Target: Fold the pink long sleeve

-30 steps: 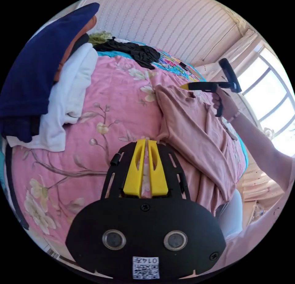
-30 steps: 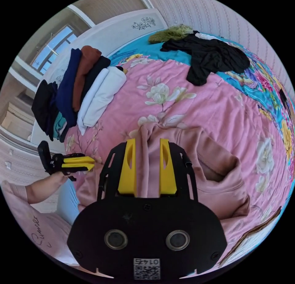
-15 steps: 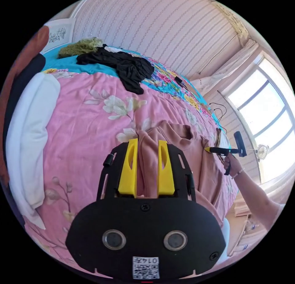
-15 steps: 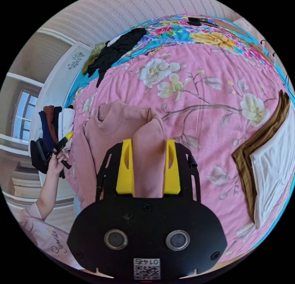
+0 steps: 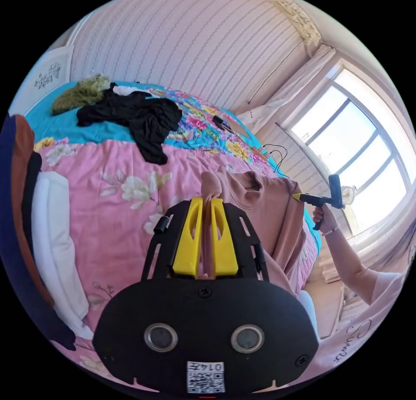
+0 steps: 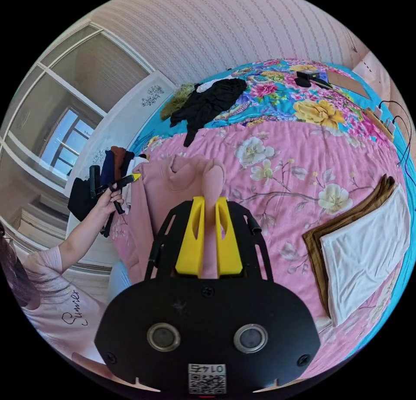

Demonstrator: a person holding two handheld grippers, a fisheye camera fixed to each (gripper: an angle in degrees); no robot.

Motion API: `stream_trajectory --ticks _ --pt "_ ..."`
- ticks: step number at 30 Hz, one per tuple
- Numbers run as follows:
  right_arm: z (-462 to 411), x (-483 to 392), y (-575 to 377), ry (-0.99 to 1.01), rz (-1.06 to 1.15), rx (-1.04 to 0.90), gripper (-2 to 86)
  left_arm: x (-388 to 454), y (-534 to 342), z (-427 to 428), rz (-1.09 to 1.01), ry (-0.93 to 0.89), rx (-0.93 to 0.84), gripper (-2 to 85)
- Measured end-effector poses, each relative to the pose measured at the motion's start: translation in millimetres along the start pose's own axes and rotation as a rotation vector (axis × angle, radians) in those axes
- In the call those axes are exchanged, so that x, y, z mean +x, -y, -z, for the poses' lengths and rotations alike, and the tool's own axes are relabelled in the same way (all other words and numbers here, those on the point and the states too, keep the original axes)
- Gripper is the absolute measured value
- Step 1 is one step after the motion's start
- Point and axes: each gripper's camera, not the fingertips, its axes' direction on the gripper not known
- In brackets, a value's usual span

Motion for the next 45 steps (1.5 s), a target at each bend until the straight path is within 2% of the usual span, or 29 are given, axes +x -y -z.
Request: stream_trajectory --ticks 6,12,16,19,23,28,32,38,40,43,44,45 --pt "41 -36 -58 0.013 0.096 0.076 3.5 21 -53 71 -0.068 -0.072 0.045 3.5" --pt "28 -80 -179 -0.005 0.218 0.000 4.3 45 -205 107 -0.032 -0.179 -0.042 3.6" --pt "-6 -96 -266 0.012 0.157 -0.139 4.2 48 -289 99 0.087 -0.149 -0.105 4.1" --pt "-30 -103 -312 -0.089 0.076 -0.242 3.4 51 -340 87 0.151 -0.067 -0.170 4.9" --pt "-41 -109 -344 -0.096 -0.023 -0.266 1.0 51 -375 92 0.269 -0.033 -0.161 4.1" --pt "-41 -133 -356 -0.107 -0.046 -0.183 -0.1 70 -385 113 0.262 0.016 -0.083 0.0" --pt "-53 -166 -349 -0.162 0.029 -0.113 -0.3 129 -381 106 0.055 0.086 -0.036 -0.9" --pt "-132 -238 -304 -0.216 0.288 -0.270 -0.4 246 -401 1 -0.302 0.049 -0.229 -1.0" --pt "-162 -264 -278 -0.307 0.365 -0.316 -0.4 274 -412 -30 -0.391 0.098 -0.277 -1.0" --pt "-208 -270 -257 -0.450 0.345 -0.367 -0.4 300 -438 -86 -0.501 0.235 -0.392 -1.0" --pt "-221 -267 -256 -0.464 0.336 -0.410 -0.4 308 -454 -110 -0.554 0.299 -0.456 -1.0" --pt "-252 -259 -258 -0.488 0.311 -0.544 -0.4 315 -471 -128 -0.608 0.362 -0.475 -1.0"
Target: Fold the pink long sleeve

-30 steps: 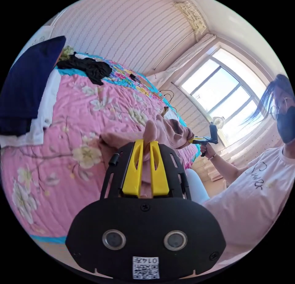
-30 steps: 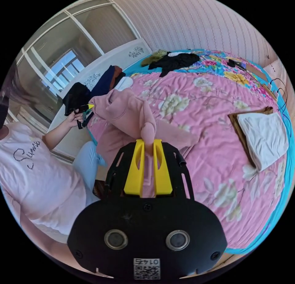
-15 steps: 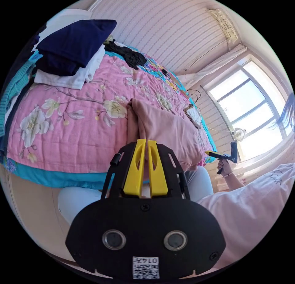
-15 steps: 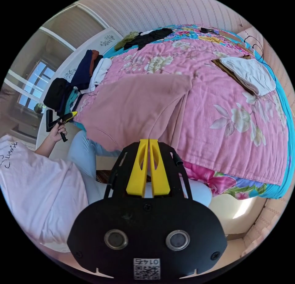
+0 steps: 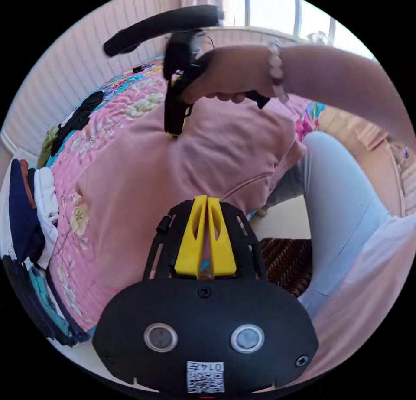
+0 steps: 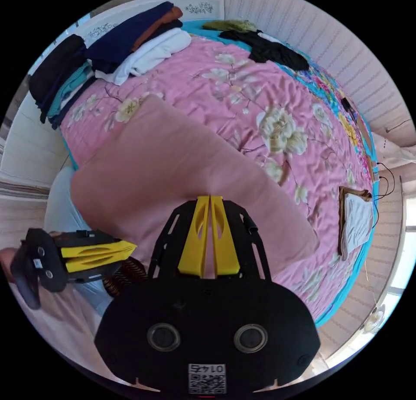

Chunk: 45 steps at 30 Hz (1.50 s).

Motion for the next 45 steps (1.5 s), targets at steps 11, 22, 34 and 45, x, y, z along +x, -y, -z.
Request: stream_trajectory --ticks 11,22,34,45 --pt "-9 7 11 0.100 0.041 -0.079 -0.5 23 -1 1 0.081 -0.087 0.124 -1.0" --pt "-59 36 -6 0.062 -0.136 -0.013 -0.6 49 14 -60 0.017 -0.161 -0.032 -1.0" --pt "-31 96 -268 0.315 -0.559 0.569 0.7 18 9 -2 0.213 -0.272 0.141 -1.0" --pt "-94 147 -411 0.408 -0.919 0.533 9.6 8 135 13 0.121 -0.276 0.199 -0.5"
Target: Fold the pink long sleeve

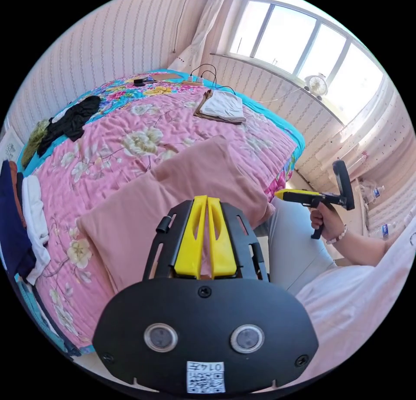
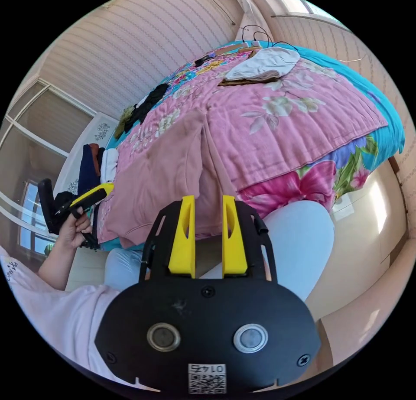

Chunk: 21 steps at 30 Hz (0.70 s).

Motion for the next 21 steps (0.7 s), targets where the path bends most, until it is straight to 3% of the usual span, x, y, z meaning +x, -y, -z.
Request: stream_trajectory --ticks 12,21 --pt "-22 56 20 0.061 -0.059 -0.042 9.9 40 165 -112 -0.153 -0.004 -0.215 7.2" --pt "-32 76 26 0.070 -0.107 -0.074 9.7 42 215 -150 -0.142 0.072 -0.268 8.7"
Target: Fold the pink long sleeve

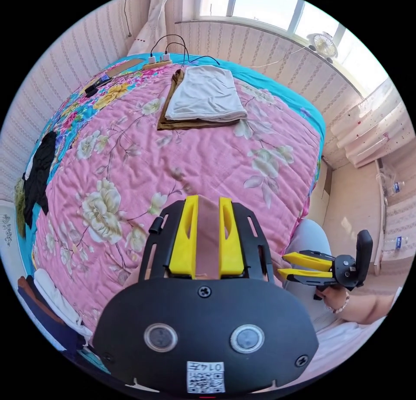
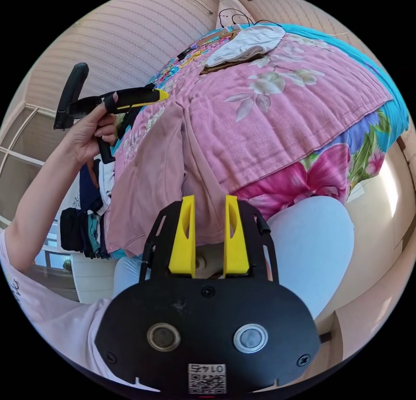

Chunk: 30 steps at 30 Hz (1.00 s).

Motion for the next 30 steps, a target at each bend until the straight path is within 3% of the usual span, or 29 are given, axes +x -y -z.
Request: stream_trajectory --ticks 6,12,14,17,23,27,30 --pt "-17 3 6 0.025 -0.005 -0.062 5.2 -8 2 -34 -0.073 0.082 -0.186 7.7" --pt "-29 -11 3 0.096 0.059 -0.089 2.0 -28 -20 2 -0.037 0.042 -0.089 4.8" --pt "-21 -22 -4 0.126 0.126 -0.006 1.7 -44 -31 23 0.011 -0.010 -0.039 4.7" --pt "-14 -58 -16 0.095 0.288 0.022 1.3 -71 -56 63 0.065 -0.082 0.041 4.7" --pt "-12 -154 -34 0.310 0.627 0.001 1.1 -136 -146 150 0.191 -0.097 0.194 4.7" --pt "-48 -241 -48 0.479 0.884 -0.134 1.1 -191 -244 197 0.368 -0.090 0.289 4.9" --pt "-99 -309 -67 0.507 1.057 -0.266 1.4 -234 -348 206 0.588 0.022 0.296 4.4"
